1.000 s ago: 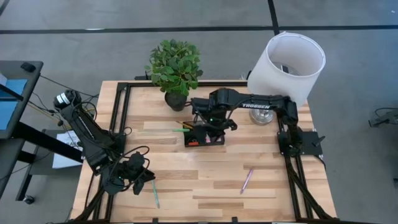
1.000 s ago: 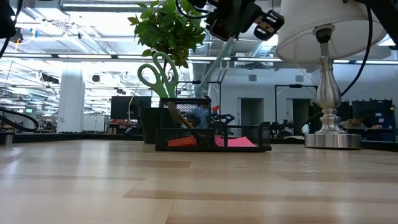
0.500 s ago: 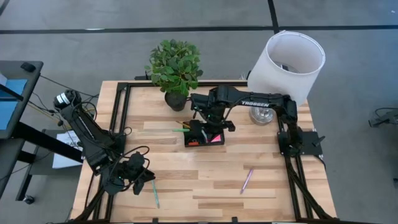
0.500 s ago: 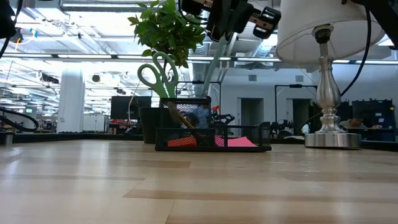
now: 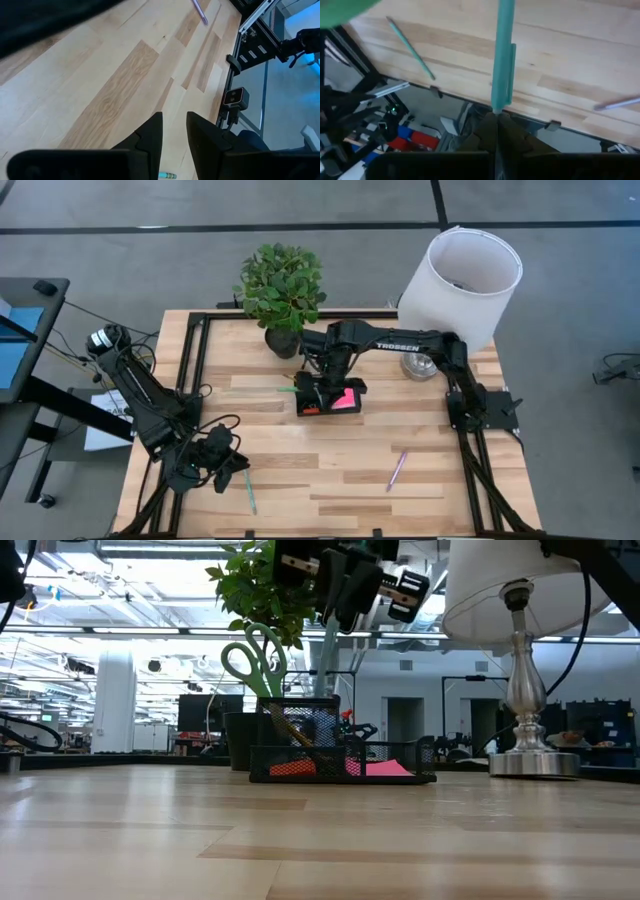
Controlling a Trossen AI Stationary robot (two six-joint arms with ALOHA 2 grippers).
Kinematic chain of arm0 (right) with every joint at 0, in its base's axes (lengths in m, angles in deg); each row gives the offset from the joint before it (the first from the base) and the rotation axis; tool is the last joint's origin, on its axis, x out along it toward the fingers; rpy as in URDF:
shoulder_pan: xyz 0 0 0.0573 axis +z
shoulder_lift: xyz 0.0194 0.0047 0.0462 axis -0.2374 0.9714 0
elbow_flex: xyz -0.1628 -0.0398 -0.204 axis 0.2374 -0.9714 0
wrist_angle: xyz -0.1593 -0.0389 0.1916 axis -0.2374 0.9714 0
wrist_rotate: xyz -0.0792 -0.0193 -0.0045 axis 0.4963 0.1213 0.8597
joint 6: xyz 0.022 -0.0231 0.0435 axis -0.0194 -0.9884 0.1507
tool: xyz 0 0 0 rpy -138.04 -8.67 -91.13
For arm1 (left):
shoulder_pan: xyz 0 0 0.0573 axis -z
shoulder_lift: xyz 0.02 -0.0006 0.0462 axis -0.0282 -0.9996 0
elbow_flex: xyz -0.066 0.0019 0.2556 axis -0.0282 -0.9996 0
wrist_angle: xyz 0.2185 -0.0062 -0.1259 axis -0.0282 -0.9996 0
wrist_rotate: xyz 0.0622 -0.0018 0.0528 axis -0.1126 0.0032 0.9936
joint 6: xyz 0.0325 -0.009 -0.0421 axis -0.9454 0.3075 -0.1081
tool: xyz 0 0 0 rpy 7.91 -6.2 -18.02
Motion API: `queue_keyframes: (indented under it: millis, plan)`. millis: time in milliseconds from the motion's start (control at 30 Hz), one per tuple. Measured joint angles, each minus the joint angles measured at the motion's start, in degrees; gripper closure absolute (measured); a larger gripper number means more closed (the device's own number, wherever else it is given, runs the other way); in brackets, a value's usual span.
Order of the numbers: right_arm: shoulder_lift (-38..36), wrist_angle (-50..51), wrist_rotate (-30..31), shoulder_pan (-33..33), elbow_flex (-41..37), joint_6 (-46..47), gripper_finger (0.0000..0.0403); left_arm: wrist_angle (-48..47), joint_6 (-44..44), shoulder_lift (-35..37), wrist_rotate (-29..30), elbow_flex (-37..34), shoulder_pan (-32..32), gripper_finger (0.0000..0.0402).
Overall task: Pick and place office supplies into organizer
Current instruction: Put the blue pen into the black desk organizer
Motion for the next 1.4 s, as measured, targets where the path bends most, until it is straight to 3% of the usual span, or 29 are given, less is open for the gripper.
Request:
queue_keyframes:
  millis: [567,900,1400]
  plan:
    - [0.1,-2.8,-0.7,-3.8,-0.1,-1.9,0.0387,0.2,0.0,0.0,0.0,0.0,0.0,0.0322]
    - [0.1,-0.1,-8.0,-6.8,-0.1,-2.3,0.0385,0.2,0.0,0.0,0.1,0.0,0.0,0.0322]
    - [0.1,-0.3,-6.4,-8.5,-0.1,-4.5,0.0386,0.2,0.0,0.0,0.1,0.0,0.0,0.0322]
